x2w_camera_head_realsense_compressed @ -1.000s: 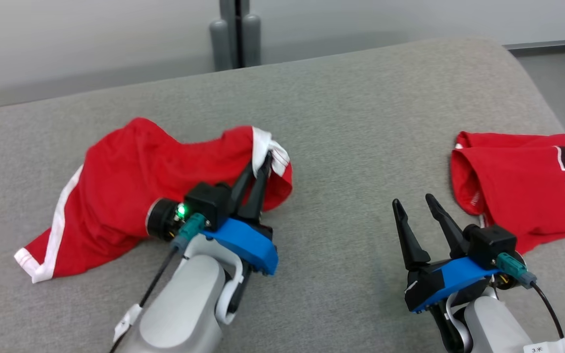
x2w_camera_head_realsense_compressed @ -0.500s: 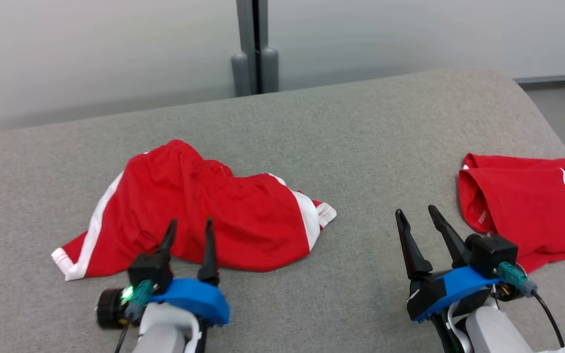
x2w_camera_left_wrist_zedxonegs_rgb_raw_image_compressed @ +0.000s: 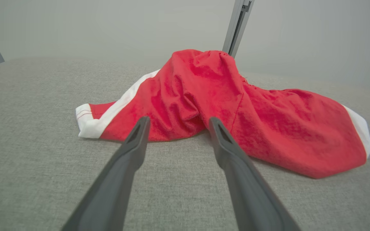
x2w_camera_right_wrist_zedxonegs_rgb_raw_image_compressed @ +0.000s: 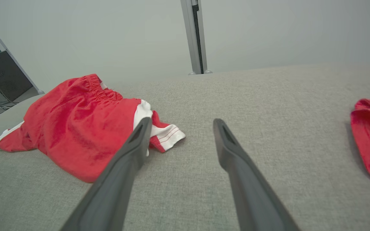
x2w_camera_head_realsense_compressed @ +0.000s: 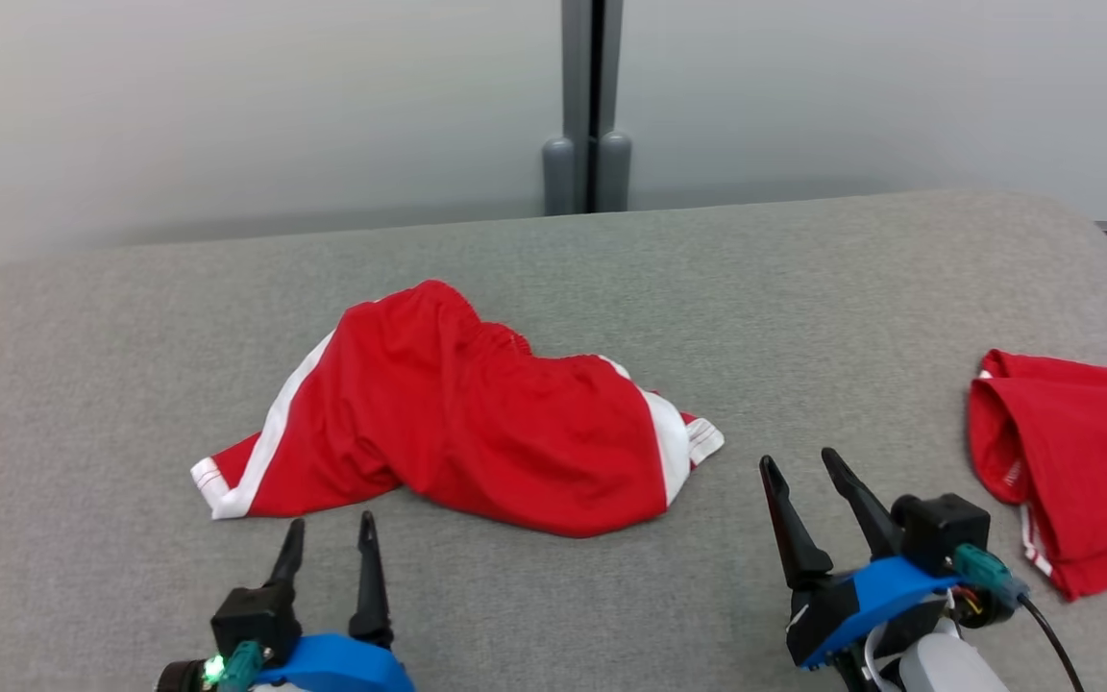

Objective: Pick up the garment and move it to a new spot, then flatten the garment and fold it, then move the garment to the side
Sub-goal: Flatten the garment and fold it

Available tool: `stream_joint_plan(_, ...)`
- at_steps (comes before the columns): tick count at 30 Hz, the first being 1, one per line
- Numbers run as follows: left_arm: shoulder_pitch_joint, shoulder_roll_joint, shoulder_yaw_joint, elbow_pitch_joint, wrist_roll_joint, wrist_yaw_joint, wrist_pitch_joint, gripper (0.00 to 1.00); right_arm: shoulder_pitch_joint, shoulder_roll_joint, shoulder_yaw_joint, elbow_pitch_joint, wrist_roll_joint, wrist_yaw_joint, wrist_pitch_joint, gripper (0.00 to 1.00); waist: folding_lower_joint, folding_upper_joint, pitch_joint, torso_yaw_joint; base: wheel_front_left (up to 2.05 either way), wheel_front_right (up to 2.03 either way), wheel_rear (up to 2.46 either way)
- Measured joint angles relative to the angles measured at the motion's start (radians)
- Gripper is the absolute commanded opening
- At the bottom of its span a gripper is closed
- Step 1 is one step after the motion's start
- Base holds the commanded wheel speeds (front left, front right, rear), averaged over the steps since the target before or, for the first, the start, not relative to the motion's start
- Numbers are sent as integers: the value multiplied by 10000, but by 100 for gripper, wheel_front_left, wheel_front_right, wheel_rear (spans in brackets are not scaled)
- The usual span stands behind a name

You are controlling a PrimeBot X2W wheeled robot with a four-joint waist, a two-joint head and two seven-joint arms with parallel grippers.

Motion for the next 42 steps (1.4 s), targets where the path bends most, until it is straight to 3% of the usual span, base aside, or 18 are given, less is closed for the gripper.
stream_joint_plan(12,-565,-10,-1373,-36,-608,111,0,100,-2645,-407,825,2265,105,0,-4,100,1,1,747,1522,0,0,0)
stream_joint_plan(21,-815,-6,-1496,-502,-1204,368,0,100,-4284,-660,926,4736,370,0,61,100,2,1,1548,2658,0,0,0)
stream_joint_plan(23,-893,-6,-1530,-631,-1287,418,0,100,-4376,-675,1053,4999,443,0,59,65,2,2,1680,2739,0,0,0)
stream_joint_plan(24,-909,-6,-1572,-681,-1329,458,0,100,-4407,-683,1127,5085,449,0,58,32,2,2,1728,2764,0,0,0)
stream_joint_plan(25,-911,-6,-1607,-742,-1337,466,2,100,-4440,-685,1185,5143,479,0,56,20,2,2,1759,2768,0,0,0)
stream_joint_plan(26,-914,-6,-1643,-815,-1348,497,2,100,-4471,-688,1223,5173,537,0,54,0,2,2,1777,2741,0,0,0)
stream_joint_plan(29,-982,-8,-1726,-876,-1340,489,0,100,-4601,-769,1248,4880,679,0,38,0,1,2,1770,2612,0,0,0)
stream_joint_plan(42,-805,-12,-1768,-543,-1423,345,0,100,-4112,-1264,-192,1526,226,0,23,0,0,1,962,1802,0,0,0)
